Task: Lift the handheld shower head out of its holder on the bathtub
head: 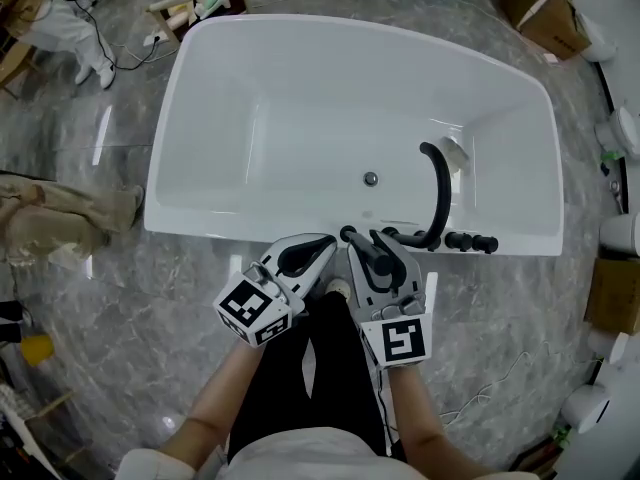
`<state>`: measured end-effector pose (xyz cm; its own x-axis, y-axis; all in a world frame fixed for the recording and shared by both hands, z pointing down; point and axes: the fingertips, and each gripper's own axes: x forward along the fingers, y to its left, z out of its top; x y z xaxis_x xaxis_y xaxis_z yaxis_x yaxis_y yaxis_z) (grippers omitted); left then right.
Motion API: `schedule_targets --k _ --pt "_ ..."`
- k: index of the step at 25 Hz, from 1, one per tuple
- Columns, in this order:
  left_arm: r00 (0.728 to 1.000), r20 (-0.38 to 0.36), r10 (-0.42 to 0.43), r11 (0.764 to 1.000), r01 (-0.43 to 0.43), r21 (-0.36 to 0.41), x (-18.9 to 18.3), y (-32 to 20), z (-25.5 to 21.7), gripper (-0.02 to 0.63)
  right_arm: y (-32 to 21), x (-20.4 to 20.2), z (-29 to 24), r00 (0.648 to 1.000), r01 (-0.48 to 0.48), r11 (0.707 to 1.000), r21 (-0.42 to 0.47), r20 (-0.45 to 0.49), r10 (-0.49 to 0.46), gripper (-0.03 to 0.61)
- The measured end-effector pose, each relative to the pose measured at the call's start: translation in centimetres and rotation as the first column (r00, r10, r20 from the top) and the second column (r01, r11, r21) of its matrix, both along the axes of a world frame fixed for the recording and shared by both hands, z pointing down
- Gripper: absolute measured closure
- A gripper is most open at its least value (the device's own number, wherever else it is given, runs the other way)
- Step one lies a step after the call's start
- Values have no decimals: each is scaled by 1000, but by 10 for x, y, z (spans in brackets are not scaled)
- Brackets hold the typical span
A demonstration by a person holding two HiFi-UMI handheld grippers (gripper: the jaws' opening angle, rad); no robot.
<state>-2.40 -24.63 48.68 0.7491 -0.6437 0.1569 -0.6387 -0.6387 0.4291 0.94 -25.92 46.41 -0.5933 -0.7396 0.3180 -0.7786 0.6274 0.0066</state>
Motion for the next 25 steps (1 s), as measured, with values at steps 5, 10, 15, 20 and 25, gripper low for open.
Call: schedule_targets --k 5,10,15,20,25 --pt "1000 10 -2 1000 2 5 -5 1 -16 603 -2 -2 -19 1000 -29 1000 1 12 29 446" --pt "1000 6 1 1000 -2 14 1 8 -32 603 6 2 -35 999 -17 999 32 28 16 446" --pt "1000 -5 -1 1000 1 29 5 13 -48 603 9 7 -55 999 -28 998 57 37 26 446" --pt "1000 -6 -4 1000 4 30 5 18 -60 603 14 7 -72 998 -40 997 70 55 36 446" --pt "1000 -3 5 999 -5 39 4 16 -72 603 17 8 -85 998 -41 997 72 57 37 446"
